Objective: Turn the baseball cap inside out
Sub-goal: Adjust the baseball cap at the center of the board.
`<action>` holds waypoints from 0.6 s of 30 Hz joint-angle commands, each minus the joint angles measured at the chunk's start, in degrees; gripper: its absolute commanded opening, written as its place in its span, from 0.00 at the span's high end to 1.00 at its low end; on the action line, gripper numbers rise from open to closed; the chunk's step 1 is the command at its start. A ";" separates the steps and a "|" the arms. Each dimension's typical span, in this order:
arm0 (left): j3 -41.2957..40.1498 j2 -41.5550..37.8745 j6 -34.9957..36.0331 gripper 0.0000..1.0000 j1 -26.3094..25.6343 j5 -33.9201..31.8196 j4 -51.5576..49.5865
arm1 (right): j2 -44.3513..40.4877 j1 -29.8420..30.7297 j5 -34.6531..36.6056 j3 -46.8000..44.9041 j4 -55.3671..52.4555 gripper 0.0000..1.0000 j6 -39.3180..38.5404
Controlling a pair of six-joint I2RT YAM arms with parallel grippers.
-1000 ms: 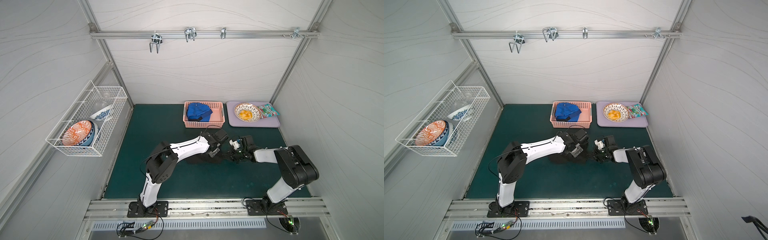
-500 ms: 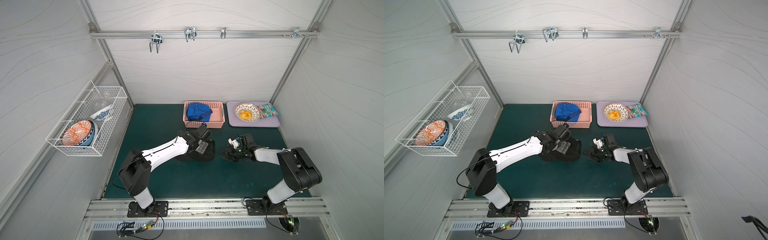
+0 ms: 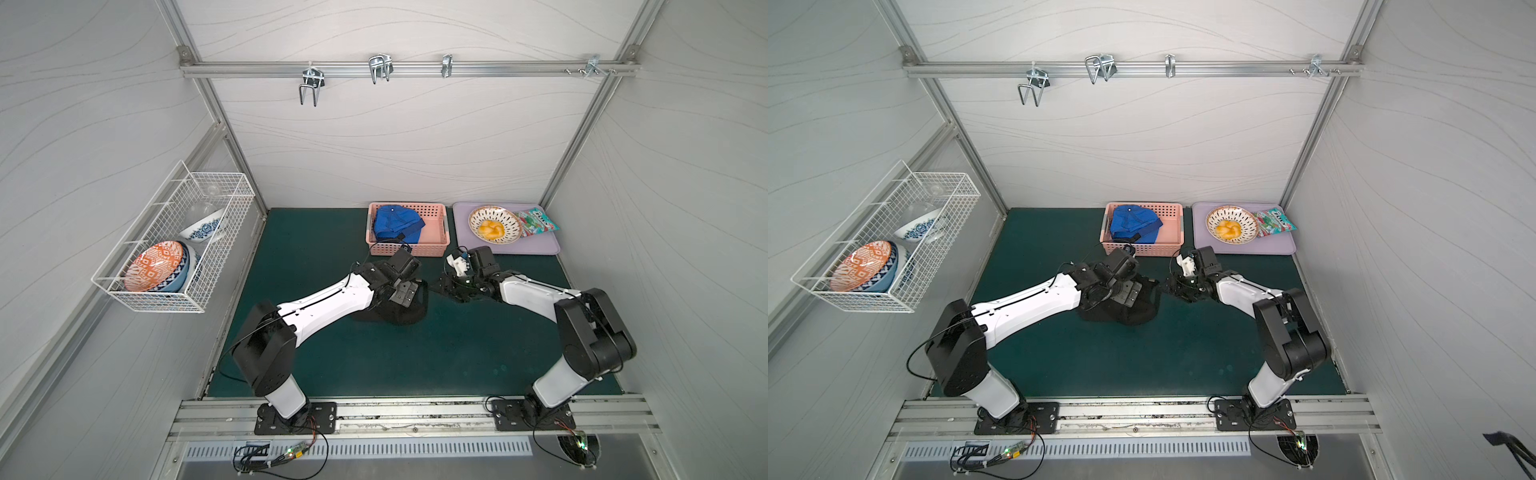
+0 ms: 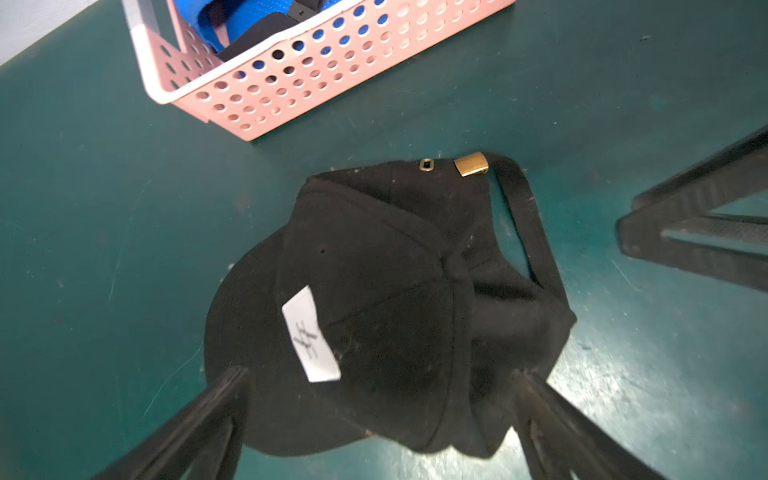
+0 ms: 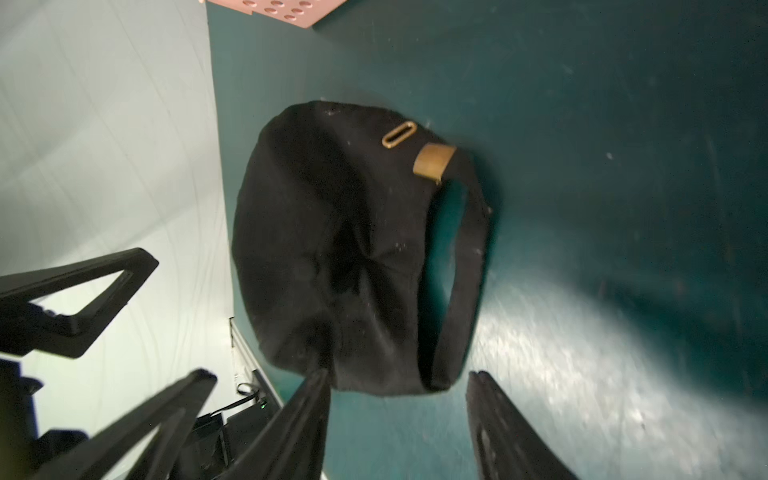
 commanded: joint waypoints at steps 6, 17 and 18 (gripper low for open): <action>2.33 4.94 3.38 0.00 0.24 -0.45 -0.45 | 8.03 0.38 3.09 6.22 -0.95 0.53 -2.19; -3.47 4.61 2.87 0.00 3.34 -0.59 0.19 | 16.61 1.33 0.86 11.19 -0.65 0.66 -3.40; -3.93 4.32 3.19 0.00 3.72 -1.16 0.10 | 17.16 1.53 0.77 11.74 -0.67 0.67 -3.33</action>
